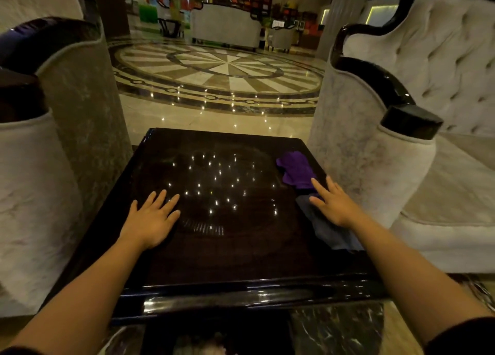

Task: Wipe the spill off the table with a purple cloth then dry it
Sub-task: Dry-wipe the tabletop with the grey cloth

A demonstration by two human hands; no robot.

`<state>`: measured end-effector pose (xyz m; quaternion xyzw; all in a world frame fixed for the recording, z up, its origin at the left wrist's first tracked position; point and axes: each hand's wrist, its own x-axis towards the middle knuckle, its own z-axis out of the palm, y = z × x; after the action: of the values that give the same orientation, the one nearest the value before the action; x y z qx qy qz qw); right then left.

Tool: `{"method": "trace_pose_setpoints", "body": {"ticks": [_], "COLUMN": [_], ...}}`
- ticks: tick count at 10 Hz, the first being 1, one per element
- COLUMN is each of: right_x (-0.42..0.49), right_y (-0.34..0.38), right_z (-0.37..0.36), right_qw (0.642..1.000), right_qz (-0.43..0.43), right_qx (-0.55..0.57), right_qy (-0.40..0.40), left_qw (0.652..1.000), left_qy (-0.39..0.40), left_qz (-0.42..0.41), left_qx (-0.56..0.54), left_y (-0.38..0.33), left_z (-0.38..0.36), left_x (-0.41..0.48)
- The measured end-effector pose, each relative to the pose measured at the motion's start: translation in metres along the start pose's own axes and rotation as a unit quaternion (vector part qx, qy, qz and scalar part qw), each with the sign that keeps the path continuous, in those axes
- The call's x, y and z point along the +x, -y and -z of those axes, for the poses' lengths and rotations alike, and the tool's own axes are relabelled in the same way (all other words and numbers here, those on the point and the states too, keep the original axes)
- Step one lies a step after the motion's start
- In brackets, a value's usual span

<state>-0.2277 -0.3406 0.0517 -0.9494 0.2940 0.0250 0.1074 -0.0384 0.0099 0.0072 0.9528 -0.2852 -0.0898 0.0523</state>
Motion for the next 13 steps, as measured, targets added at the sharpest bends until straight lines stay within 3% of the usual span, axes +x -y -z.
{"method": "trace_pose_setpoints", "body": {"ticks": [2,5,8,13], "right_x": [-0.031,-0.017,-0.001,0.056], "right_y": [0.005,0.024,0.086,0.189], "right_z": [-0.027,-0.039,-0.044,-0.064], "right_qw": [0.998,0.992,0.991,0.992], "right_qz": [-0.021,-0.105,-0.104,0.11], "right_qx": [0.066,0.059,0.068,0.066], "right_qy": [0.01,-0.041,-0.049,0.006], "left_qw": [1.0,1.0,1.0,1.0], "left_qy": [0.003,-0.005,0.002,-0.013], "left_qz": [0.005,-0.002,-0.002,-0.013], "left_qx": [-0.004,-0.001,0.002,-0.002], "left_y": [-0.002,-0.001,-0.002,-0.001], "left_z": [0.001,-0.003,-0.003,-0.006], "left_x": [-0.002,0.0,0.002,0.002]}}
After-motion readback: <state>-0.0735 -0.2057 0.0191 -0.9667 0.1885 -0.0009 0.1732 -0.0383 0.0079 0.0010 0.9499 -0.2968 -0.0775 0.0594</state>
